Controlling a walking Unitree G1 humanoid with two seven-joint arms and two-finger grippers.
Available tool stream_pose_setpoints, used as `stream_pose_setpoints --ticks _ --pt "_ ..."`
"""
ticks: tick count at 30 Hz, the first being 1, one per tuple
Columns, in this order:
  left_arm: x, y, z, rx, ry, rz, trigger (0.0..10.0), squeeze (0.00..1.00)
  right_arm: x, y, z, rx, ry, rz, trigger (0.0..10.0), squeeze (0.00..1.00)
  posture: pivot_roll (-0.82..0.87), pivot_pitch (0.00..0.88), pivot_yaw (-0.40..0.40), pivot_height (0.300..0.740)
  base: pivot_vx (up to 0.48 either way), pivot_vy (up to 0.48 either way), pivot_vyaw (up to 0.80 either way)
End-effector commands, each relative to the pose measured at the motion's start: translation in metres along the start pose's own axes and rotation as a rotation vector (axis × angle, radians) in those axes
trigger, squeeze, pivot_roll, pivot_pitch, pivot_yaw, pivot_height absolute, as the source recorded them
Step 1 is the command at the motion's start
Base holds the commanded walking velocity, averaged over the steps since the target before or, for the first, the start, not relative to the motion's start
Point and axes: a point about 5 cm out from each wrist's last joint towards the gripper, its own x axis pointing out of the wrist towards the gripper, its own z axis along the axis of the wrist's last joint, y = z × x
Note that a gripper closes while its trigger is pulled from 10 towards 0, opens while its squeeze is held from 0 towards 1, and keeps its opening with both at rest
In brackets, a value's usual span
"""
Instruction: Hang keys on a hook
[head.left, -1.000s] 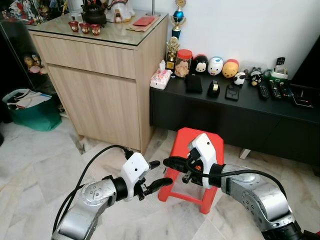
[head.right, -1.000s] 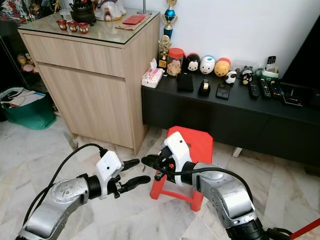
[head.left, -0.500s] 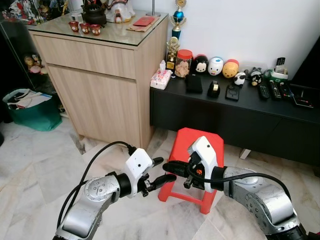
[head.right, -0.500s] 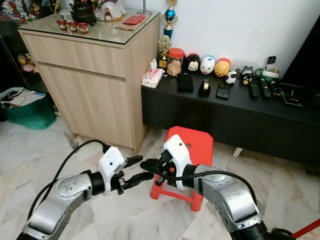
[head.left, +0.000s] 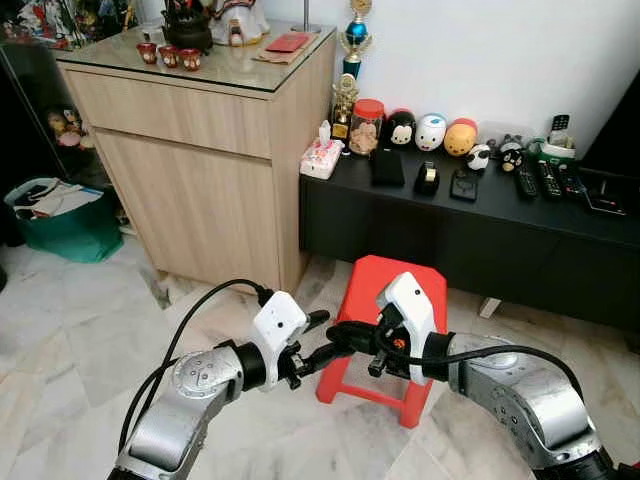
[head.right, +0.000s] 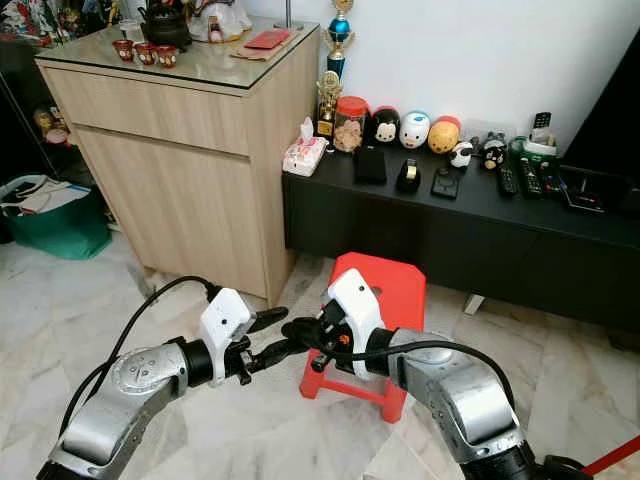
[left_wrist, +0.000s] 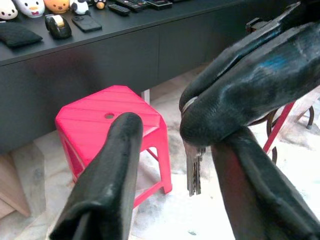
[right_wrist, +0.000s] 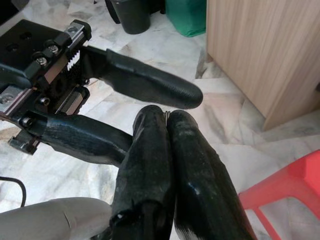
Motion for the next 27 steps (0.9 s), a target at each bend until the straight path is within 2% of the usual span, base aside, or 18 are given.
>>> stream_pose_setpoints --ticks 1,14,25,27 --pt "-0.0023 0.0036 -0.0015 -0.013 0.009 0.016 0.0 0.00 -0.0015 0.0022 0.0093 -0.028 -0.022 0.001 10.0 0.00 -0.02 0.000 -0.093 0.740 0.000 0.000 0.00" --pt "-0.0061 0.0075 -0.0019 -0.107 -0.052 0.084 0.0 0.00 -0.0001 0.0010 0.0108 -0.010 -0.036 -0.010 10.0 0.00 -0.02 0.000 -0.093 0.740 0.000 0.000 0.00" --pt "-0.0073 0.0093 0.0008 -0.125 -0.081 0.105 0.0 0.00 0.0003 -0.0005 0.0094 -0.001 -0.036 -0.018 10.0 0.00 -0.02 0.000 -0.096 0.740 0.000 0.000 0.00" --pt "-0.0077 0.0077 0.0010 -0.128 -0.080 0.096 0.0 0.00 0.0005 -0.0049 0.0095 0.010 -0.050 -0.049 10.0 0.00 -0.02 0.000 -0.096 0.740 0.000 0.000 0.00"
